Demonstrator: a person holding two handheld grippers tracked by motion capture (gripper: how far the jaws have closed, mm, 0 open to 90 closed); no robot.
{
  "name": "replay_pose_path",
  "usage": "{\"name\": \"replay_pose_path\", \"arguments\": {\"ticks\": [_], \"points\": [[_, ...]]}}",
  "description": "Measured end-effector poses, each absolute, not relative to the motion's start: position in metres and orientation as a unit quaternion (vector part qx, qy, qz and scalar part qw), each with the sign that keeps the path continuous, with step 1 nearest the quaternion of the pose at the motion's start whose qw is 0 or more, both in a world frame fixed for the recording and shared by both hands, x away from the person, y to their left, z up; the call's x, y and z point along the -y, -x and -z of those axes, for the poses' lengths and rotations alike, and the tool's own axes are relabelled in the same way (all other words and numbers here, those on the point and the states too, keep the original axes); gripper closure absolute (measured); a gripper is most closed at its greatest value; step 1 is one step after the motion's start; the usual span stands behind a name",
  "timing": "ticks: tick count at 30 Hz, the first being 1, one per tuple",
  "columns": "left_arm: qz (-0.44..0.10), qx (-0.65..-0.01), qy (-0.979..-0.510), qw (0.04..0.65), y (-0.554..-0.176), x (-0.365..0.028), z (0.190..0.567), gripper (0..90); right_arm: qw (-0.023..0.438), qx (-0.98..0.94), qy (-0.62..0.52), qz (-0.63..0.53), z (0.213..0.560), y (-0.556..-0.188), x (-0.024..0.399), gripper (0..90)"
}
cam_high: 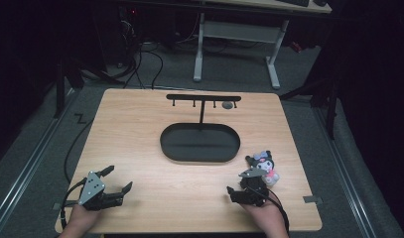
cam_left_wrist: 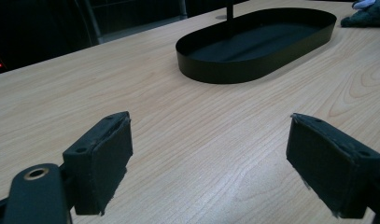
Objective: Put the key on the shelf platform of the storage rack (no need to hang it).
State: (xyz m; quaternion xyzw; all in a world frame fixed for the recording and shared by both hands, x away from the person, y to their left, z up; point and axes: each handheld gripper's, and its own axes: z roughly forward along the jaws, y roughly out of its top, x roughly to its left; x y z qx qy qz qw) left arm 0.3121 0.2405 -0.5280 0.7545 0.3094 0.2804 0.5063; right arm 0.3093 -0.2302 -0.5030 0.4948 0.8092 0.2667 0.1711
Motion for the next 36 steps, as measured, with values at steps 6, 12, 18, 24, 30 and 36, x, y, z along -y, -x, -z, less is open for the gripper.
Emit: {"name": "replay_pose_path", "arguments": {"ticks": [6,12,18,24,30,36], "points": [[-0.282,-0.309,-0.754,0.506,-0.312,-0.241,0.528,15.4,0.157,-0.826,-0.484,-0.244,0.5,-0.319,0.221,29.9],[-0.282,-0.309,-0.755,0.506,-0.312,-0.241,0.528,15.4,0.137,-0.839,-0.474,-0.23,0.489,-0.322,0.209,29.7],[-0.281,-0.308,-0.754,0.507,-0.312,-0.241,0.528,15.4,0.115,-0.845,-0.469,-0.23,0.477,-0.322,0.199,29.4],[-0.279,-0.307,-0.755,0.507,-0.312,-0.241,0.528,15.4,0.118,-0.848,-0.468,-0.219,0.465,-0.322,0.197,29.5],[-0.277,-0.308,-0.756,0.507,-0.313,-0.241,0.528,15.4,0.109,-0.849,-0.47,-0.215,0.461,-0.321,0.203,29.9],[-0.278,-0.306,-0.757,0.506,-0.312,-0.24,0.528,15.4,0.104,-0.846,-0.478,-0.21,0.465,-0.321,0.213,30.5]]}}
